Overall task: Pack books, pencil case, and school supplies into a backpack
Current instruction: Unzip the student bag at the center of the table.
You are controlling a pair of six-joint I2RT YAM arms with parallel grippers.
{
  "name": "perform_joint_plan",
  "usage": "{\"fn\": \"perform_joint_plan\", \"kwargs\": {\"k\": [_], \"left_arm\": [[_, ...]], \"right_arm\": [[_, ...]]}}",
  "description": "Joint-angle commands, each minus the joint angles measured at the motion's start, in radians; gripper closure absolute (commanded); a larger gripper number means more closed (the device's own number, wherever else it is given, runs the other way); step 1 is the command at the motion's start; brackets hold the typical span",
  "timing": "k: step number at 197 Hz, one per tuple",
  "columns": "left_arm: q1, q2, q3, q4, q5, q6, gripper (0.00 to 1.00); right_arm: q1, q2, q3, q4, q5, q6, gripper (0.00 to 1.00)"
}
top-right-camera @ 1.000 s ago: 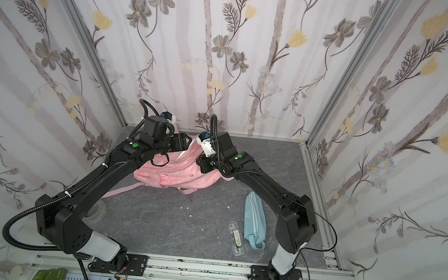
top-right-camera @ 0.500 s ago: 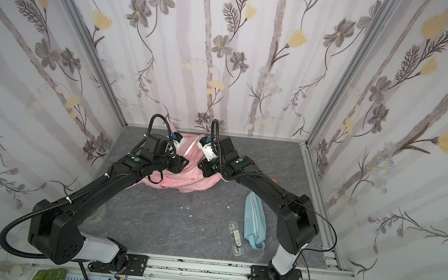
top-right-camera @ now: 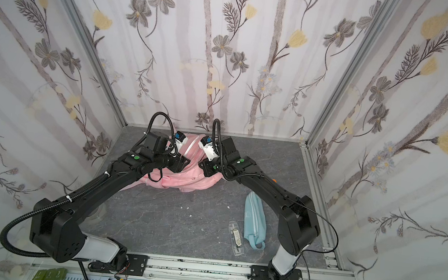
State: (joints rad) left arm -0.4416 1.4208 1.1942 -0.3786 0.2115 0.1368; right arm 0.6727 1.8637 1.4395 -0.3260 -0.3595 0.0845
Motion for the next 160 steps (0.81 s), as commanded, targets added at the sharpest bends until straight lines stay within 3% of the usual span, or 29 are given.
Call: {"fn": "perform_joint_plan", "kwargs": {"k": [1,36,53,76,82,100,115,131,160], "left_arm": [[0.002,0.017,-0.004,0.004,-0.009,0.026,0.60],[0.001,0.031,-0.006,-0.013,0.029,0.056,0.62],[0.002,0.034,-0.010,-0.005,0.028,0.049,0.74],[0.001,0.036,-0.010,-0.007,0.024,0.050,0.78],[0.002,0.036,-0.010,-0.009,0.021,0.054,0.73],[0.002,0.035,-0.004,-0.030,0.026,0.080,0.45],[0.002,0.032,-0.004,-0.050,0.034,0.102,0.42],[0.002,0.030,-0.009,-0.060,0.052,0.120,0.49],[0.002,0.034,-0.018,-0.041,0.031,0.108,0.78]], "right_arm": [[-0.002,-0.016,0.008,0.069,-0.043,-0.012,1.00],[-0.007,-0.018,0.010,0.059,-0.036,-0.014,1.00],[-0.009,-0.018,0.011,0.058,-0.034,-0.011,1.00],[-0.010,-0.017,0.017,0.047,-0.033,-0.011,1.00],[-0.012,-0.015,0.020,0.042,-0.033,-0.013,1.00],[-0.015,-0.006,0.036,0.017,-0.034,-0.023,1.00],[-0.019,0.000,0.043,0.004,-0.033,-0.030,1.00],[-0.024,0.002,0.046,0.001,-0.033,-0.031,1.00],[-0.027,0.011,0.056,-0.012,-0.035,-0.031,1.00]]}}
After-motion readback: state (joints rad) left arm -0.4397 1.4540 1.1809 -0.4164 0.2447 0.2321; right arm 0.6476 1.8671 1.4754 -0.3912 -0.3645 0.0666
